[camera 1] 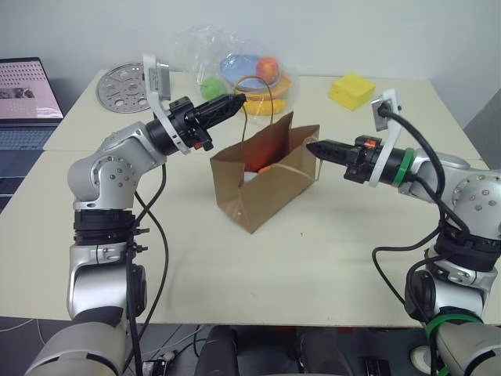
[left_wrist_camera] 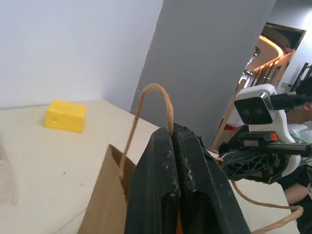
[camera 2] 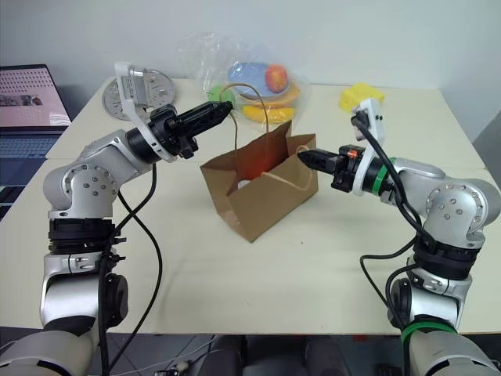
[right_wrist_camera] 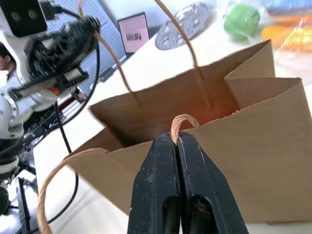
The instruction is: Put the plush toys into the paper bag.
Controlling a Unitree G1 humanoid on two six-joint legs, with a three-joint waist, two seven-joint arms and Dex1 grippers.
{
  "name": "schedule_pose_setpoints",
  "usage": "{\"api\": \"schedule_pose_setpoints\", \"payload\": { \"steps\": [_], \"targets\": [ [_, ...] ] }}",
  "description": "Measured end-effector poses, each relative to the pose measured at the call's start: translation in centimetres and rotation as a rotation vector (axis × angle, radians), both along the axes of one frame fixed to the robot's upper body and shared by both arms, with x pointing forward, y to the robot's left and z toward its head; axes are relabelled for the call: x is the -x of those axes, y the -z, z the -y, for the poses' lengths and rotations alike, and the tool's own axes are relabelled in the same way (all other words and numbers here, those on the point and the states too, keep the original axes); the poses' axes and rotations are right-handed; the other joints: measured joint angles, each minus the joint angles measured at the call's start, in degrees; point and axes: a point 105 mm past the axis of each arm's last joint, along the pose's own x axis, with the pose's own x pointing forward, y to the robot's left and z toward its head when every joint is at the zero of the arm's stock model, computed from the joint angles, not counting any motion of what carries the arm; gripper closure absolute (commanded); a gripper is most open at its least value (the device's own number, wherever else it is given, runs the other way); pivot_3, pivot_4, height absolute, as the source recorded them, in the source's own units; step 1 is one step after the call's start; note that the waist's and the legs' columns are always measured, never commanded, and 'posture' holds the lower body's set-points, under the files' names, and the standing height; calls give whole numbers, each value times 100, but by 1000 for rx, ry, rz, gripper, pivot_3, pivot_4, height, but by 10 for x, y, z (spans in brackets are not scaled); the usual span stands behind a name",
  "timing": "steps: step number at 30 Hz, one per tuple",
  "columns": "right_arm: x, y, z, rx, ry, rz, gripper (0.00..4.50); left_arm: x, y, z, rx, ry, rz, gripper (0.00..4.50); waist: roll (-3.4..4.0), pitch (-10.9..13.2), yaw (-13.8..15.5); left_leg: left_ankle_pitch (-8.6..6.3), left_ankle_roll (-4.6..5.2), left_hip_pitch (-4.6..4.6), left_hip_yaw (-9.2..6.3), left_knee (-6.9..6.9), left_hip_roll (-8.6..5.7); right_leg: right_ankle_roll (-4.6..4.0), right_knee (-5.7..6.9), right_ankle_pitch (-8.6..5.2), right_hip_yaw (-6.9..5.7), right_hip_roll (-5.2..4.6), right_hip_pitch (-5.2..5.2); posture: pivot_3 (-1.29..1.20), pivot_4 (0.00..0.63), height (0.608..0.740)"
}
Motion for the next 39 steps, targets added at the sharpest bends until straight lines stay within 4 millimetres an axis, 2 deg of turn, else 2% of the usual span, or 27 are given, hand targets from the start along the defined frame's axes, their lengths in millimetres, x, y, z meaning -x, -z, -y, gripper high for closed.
{"api": "schedule_pose_setpoints", "payload": {
  "steps": [6, 12, 13, 15, 17, 22, 25, 26, 28, 31, 34, 39],
  "targets": [
    [-4, 1, -6, -23, 25, -9, 4462, -8, 2, 2, 8, -7, -6, 4500, 0, 0, -8, 0, 0, 0, 0, -1, 0, 0, 1, 0, 0, 0, -1, 0, 150, 740],
    [-12, 6, -13, -28, 84, -16, 4462, -2, 11, 9, -48, 46, -1, 4500, 1, 1, -15, 0, 0, 0, 0, -3, 0, 0, 3, 0, 0, 0, -3, 0, 150, 740],
    [-14, 6, -12, -28, 97, -13, 4293, -1, 14, 10, -58, 55, -2, 4500, 1, 1, -16, 0, 0, 0, 0, -3, 0, 0, 3, 0, 0, 0, -3, 0, 150, 740],
    [-17, 7, -12, -26, 118, -4, 3891, 0, 20, 12, -81, 61, -11, 4051, 1, 1, -18, 0, 0, 0, 0, -3, 0, 0, 3, 0, 0, 0, -3, 0, 150, 740],
    [-21, 6, -10, -21, 145, 9, 3234, -2, 26, 12, -111, 39, -14, 3517, 1, 1, -23, 0, 0, 0, 0, -3, 0, 0, 3, 0, 0, 0, -3, 0, 150, 740],
    [-21, 3, -5, 8, 138, 42, 1411, 1, 25, 9, -145, 27, 17, 1904, 2, 1, -30, 0, 0, -1, 0, -5, 0, 0, 1, 0, 0, 0, -3, 0, 150, 740],
    [-16, -1, 6, 85, 124, 93, 231, 7, 23, 5, -171, 14, 42, 899, 4, 2, -26, 0, 0, -2, 1, -6, 0, 0, -6, 0, 1, -2, -3, 0, 150, 740],
    [-14, -4, 10, 109, 119, 112, 3, 8, 24, 2, -178, 5, 43, 642, 4, 3, -25, 0, 1, -2, 1, -7, 0, 0, -9, 0, 0, -1, -3, 0, 150, 740],
    [-4, -10, 21, 177, 104, 174, 0, 11, 25, -8, -195, -25, 50, 34, 4, 3, -22, -1, 1, -3, 0, -8, 2, 1, -16, -1, 0, -1, -2, 0, 150, 740],
    [5, -13, 24, 239, 59, 221, 0, 13, 20, -16, -195, -66, 71, 34, 4, 3, -9, -1, 1, -4, 1, -7, 2, 1, -21, -1, 0, -1, 0, 0, 150, 740],
    [15, -6, 29, 317, 10, 238, 0, 16, 20, -22, -211, -96, 88, 34, 4, 3, -4, -1, 1, -4, 3, -7, 1, 1, -27, -1, 1, -2, 2, 0, 150, 740],
    [28, 11, 42, 383, -56, 223, 0, 11, 49, -32, -202, -114, -18, 34, 3, 3, 7, -1, 1, -5, 4, -3, 1, 1, -30, -1, 0, -3, 4, 0, 150, 740]
  ]
}}
